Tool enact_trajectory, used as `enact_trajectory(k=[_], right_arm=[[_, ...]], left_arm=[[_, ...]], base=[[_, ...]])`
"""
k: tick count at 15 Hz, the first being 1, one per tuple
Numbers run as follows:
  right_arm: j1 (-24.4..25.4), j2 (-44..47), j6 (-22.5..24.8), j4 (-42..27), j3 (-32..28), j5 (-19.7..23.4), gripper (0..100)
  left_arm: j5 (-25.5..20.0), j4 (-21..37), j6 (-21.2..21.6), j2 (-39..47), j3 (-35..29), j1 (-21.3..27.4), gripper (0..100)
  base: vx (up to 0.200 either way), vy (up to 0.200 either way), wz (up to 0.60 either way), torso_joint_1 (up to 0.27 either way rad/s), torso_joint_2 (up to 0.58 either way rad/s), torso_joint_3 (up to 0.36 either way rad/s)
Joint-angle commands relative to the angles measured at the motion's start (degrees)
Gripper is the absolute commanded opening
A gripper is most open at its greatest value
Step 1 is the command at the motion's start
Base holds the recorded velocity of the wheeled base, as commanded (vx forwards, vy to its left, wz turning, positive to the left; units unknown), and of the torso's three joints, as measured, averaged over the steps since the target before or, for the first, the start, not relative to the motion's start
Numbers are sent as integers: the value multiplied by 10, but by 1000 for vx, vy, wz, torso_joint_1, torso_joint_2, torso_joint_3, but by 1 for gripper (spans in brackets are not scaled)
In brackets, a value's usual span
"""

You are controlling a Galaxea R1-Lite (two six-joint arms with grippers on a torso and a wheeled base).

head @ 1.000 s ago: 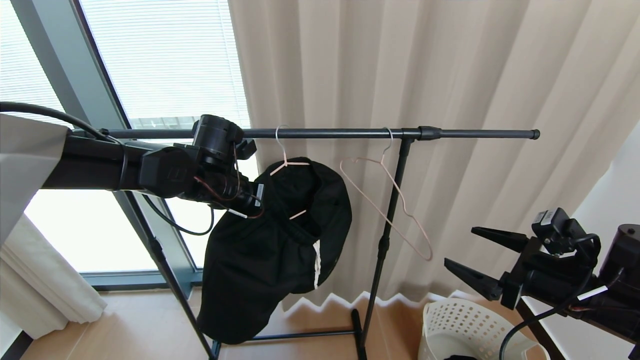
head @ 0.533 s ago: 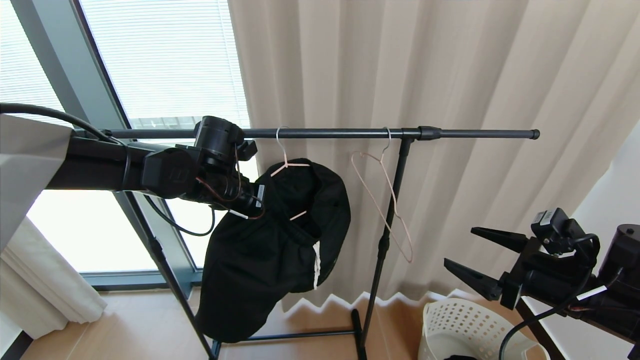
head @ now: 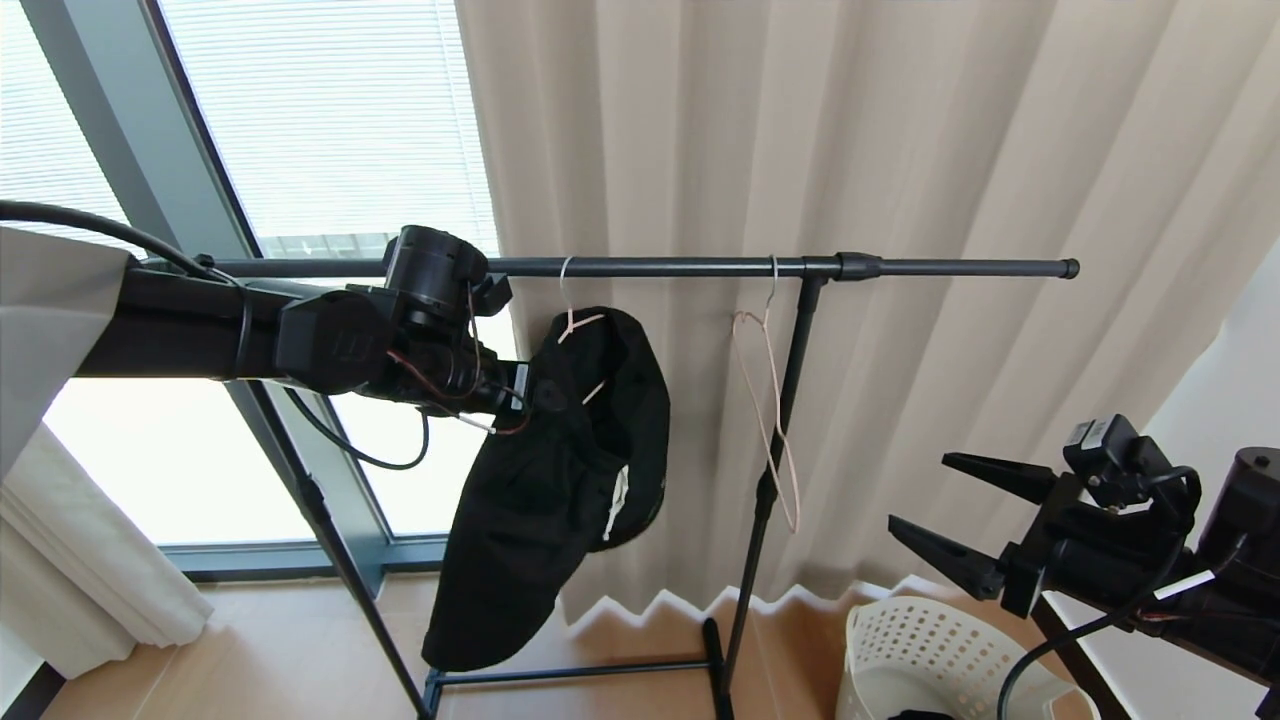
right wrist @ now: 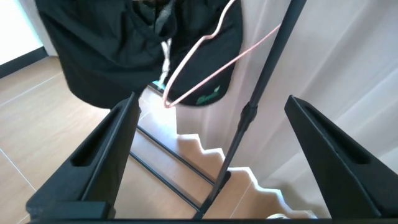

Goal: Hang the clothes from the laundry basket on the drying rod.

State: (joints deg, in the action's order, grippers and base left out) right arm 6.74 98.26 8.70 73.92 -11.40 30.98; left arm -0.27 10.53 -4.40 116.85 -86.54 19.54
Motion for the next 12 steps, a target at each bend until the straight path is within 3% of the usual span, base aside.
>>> enact_trajectory(k=[1, 3, 5, 7, 8, 9, 10, 12], right_arm=[[0, -9, -2, 0, -6, 0, 100], [0, -26, -16, 0, -10, 0, 100], [6, -83, -69, -3, -11, -24, 100], [44, -151, -96, -27, -22, -118, 100], [59, -193, -96, -84, -32, -174, 100], [61, -201, -96, -95, -33, -182, 100], [86, -293, -96, -253, -57, -246, 100], [100, -415, -97, -414, -88, -265, 100]], left_arm=[[4, 9, -3, -51, 4, 3, 100], [2, 37, -3, -100, 13, 4, 100], [-1, 72, -3, -194, 60, 26, 100], [-2, 72, -3, -296, 146, 46, 100], [-2, 72, -2, -345, 190, 59, 100], [-2, 72, -2, -352, 196, 60, 100], [-2, 70, 0, -429, 273, 77, 100], [-2, 69, 0, -508, 348, 85, 100]], base=[[0, 0, 0, 0, 0, 0], [0, 0, 0, 0, 0, 0], [0, 0, 0, 0, 0, 0], [0, 0, 0, 0, 0, 0], [0, 0, 0, 0, 0, 0], [0, 0, 0, 0, 0, 0], [0, 0, 0, 0, 0, 0], [0, 0, 0, 0, 0, 0]])
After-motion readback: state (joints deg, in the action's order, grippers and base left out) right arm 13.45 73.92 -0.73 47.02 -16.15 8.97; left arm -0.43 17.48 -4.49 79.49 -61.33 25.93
